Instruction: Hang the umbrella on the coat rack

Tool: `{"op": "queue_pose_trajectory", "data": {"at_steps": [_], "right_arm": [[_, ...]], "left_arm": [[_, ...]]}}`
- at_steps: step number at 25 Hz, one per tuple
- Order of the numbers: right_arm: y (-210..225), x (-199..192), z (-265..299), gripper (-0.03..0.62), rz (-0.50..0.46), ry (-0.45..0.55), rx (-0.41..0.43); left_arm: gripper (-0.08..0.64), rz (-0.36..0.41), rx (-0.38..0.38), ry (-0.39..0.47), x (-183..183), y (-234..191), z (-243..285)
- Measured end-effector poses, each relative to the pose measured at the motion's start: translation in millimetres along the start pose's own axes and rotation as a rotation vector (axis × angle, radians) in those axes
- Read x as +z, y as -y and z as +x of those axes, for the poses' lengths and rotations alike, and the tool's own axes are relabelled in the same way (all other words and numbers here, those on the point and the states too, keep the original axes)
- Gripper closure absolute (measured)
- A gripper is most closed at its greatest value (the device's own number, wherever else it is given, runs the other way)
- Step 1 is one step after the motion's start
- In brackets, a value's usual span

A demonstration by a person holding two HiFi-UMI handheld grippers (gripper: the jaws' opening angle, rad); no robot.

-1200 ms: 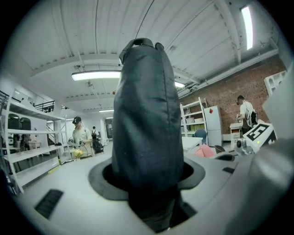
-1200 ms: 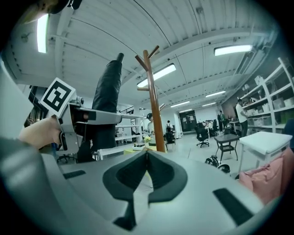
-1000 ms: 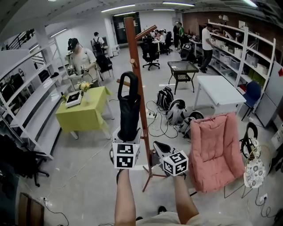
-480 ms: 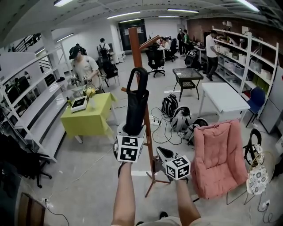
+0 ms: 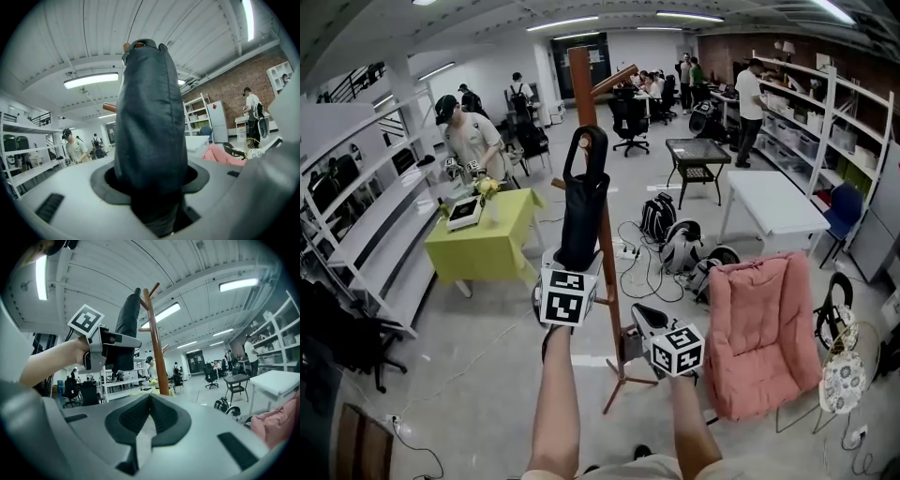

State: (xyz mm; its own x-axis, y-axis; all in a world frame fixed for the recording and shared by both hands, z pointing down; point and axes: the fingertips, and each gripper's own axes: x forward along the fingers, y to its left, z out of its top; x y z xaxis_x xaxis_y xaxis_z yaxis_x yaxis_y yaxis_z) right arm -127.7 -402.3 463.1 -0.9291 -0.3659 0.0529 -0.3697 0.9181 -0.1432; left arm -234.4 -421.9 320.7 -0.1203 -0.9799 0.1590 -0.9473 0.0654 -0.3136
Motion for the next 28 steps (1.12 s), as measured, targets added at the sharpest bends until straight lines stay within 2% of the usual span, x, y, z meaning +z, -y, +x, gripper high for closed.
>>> {"op": "queue_pose_trajectory", "data": {"at_steps": [6,14,23,28], "right_arm": [[4.6,-10.2,0.0,0.588,0.014,-0.020,0.001],[6.4,-13.8,-1.4,0.588,0.041,-0.027,-0.002],[2.0,-9.9,-0.4,0.588,0.015,-0.042,0.012],[-2.6,-9.2,-0.9,0.588,0.032,-0.031,0.006]], "left_arm": [[0.304,-0.037,-0.021,-0.005,-6.4,5.8,8.6],[0.304,-0.045,-0.017,-0.030,-13.2,0.7,13.0],[0.302,-0.072,-0.029,-0.038,-18.5,5.7,19.1],[0.301,-0.091,-0.051,-0.049,-21.6,9.2,23.1]]}}
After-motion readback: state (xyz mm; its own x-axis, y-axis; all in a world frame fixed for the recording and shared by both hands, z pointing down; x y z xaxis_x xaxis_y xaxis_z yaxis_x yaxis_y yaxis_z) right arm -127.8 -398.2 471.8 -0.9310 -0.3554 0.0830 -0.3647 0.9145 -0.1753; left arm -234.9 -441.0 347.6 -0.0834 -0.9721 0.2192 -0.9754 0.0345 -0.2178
